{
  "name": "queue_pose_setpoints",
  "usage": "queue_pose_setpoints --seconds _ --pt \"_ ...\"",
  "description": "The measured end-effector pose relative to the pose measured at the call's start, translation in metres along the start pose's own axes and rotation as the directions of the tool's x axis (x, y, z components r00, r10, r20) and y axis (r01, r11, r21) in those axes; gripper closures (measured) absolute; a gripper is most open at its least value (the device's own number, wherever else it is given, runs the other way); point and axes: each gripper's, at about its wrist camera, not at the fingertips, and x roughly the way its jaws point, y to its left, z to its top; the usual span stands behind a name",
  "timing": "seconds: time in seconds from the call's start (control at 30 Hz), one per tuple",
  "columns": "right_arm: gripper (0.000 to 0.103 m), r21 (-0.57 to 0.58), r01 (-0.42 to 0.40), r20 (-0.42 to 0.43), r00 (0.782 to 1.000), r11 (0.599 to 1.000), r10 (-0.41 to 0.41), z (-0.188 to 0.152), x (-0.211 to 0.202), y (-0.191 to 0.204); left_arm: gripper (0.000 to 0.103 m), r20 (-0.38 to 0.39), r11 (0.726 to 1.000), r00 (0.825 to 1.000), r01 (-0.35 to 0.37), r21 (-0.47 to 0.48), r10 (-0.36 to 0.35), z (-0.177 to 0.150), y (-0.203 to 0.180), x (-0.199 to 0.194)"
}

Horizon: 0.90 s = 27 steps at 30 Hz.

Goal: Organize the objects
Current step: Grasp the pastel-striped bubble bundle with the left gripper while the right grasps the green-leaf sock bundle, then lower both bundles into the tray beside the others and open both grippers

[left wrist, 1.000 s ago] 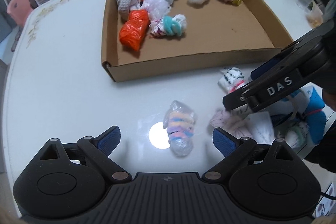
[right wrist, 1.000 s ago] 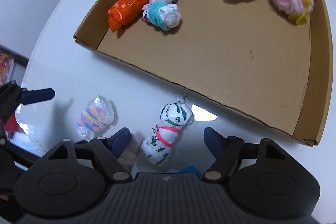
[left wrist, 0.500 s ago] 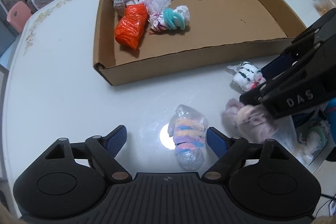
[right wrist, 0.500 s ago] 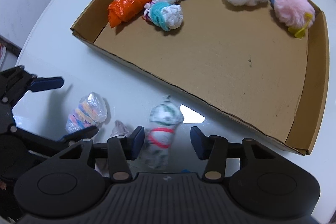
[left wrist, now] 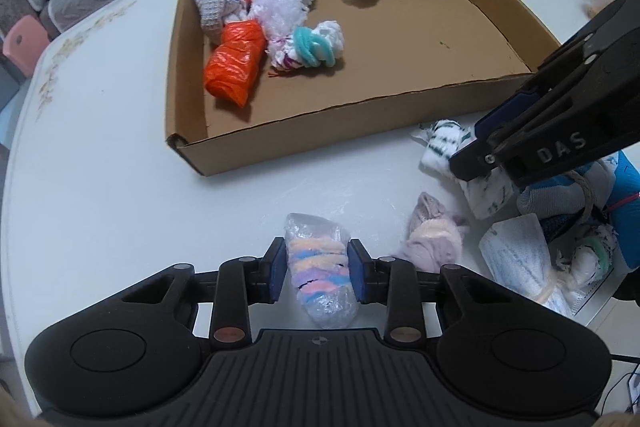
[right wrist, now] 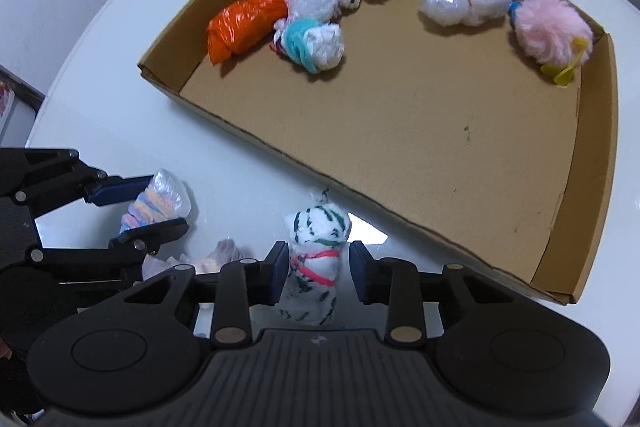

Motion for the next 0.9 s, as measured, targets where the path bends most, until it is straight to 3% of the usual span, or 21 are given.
queue_pose_setpoints --seconds 0.33,0.4,0.47,0.5,0.73,0.83,0.9 --pt "0.07 -0.012 -0.006 -0.029 1.0 1.0 0.006 -0.018 0.017 0.003 0.064 -0.013 1.0 1.0 -0.014 -0.015 0.013 -0.004 0.009 0.001" --pt "0.072 -0.03 0.001 -0.03 1.0 1.0 -0.002 -0.02 0.02 0.007 0.064 -0.013 1.0 1.0 -0.02 -0.015 0.02 -0.004 0.01 0.001" --pt "0.083 -0.035 -0.001 -0.035 0.999 0.999 0.0 -0.023 0.022 0.009 0.065 -0.015 1.0 1.0 -0.022 -0.013 0.022 -0.004 0.01 0.001" --pt "0.083 -0.042 -0.002 -0.034 0.999 0.999 0.0 -0.024 0.022 0.01 0.065 -0.011 1.0 1.0 -0.025 -0.012 0.025 -0.004 0.01 0.0" --pt "0.083 -0.059 -0.039 0.041 0.998 0.998 0.041 -0.039 -0.004 0.005 0.065 0.036 0.999 0.999 -0.031 -0.024 0.031 0.006 0.015 -0.018" --pt "0.083 -0.055 -0.065 0.092 0.993 0.996 0.07 0.05 -0.019 0.007 0.065 0.074 0.999 0.997 -0.035 -0.042 0.038 0.017 0.02 -0.03" --pt "0.083 -0.042 -0.074 0.127 0.989 0.996 0.078 0.056 -0.036 -0.006 0.065 0.105 0.998 0.994 -0.037 -0.053 0.042 0.025 0.023 -0.04"
